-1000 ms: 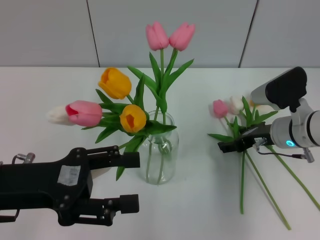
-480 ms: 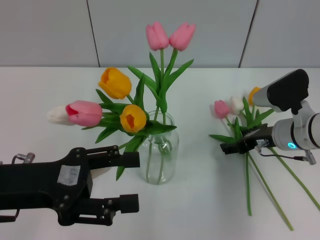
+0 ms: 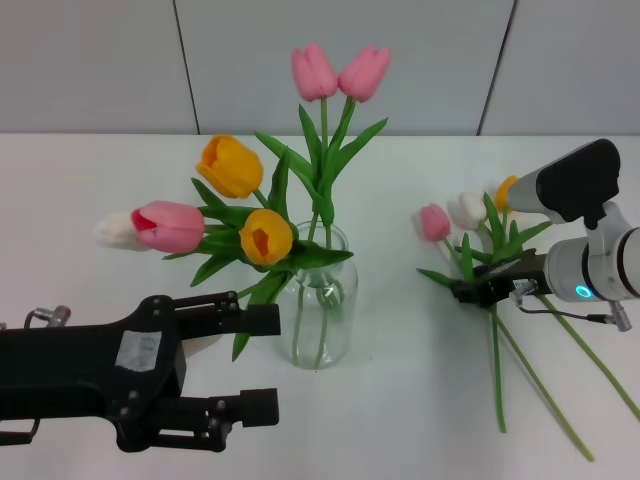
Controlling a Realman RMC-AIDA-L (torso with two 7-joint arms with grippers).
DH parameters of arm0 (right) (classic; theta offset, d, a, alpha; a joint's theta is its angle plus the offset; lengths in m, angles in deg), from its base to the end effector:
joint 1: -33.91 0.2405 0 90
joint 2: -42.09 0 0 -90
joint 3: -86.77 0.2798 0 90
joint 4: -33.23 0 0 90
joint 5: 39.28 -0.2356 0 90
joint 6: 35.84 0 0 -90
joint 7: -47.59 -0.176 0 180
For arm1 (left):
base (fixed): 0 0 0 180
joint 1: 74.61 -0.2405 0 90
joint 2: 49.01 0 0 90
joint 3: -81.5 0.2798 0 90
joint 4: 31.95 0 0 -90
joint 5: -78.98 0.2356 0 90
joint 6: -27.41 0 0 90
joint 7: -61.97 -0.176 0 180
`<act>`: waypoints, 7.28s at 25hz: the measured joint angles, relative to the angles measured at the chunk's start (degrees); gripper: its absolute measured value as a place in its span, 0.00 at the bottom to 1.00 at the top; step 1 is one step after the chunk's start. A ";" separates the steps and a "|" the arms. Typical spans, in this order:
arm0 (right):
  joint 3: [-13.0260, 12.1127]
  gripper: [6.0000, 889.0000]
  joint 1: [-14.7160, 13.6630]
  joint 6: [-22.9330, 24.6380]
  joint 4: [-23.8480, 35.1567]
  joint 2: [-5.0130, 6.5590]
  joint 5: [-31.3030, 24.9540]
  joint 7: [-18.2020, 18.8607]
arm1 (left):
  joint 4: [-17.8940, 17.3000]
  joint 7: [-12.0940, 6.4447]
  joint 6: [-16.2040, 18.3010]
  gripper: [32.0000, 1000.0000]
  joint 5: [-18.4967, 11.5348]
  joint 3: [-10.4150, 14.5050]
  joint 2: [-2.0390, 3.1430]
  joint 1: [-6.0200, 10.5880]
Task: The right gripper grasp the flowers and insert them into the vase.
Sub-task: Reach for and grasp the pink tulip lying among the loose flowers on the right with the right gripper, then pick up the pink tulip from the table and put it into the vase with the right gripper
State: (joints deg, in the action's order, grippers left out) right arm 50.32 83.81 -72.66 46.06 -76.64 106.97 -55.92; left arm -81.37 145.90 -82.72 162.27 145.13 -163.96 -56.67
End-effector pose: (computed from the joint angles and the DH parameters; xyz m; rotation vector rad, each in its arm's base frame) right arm 0.3299 0.4632 -0.1117 -2.3341 0.9891 -0.1200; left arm -0.2312 0.2885 0.0059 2.8157 0.3594 1.1774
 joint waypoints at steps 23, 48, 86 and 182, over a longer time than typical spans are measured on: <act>-0.05 0.02 -0.64 -4.47 4.45 0.30 -0.14 -2.24 | 0.46 0.00 0.00 0.83 -0.15 0.00 0.27 -0.15; 0.06 0.02 -14.20 -50.60 28.14 2.04 -50.13 19.65 | 0.47 0.00 0.00 0.83 -0.17 0.00 0.65 -0.72; -0.44 0.01 9.90 -46.11 -2.86 -0.43 -61.44 48.39 | 0.46 0.00 0.08 0.83 0.18 0.00 0.52 0.66; -0.38 0.02 13.02 -40.12 -16.49 -0.45 -63.25 61.55 | 1.96 0.00 0.18 0.83 0.30 0.00 0.36 2.87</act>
State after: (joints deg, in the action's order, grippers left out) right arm 49.94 96.83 -112.78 29.57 -77.09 43.71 5.63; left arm -79.41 145.90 -82.54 162.57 145.13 -163.61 -53.79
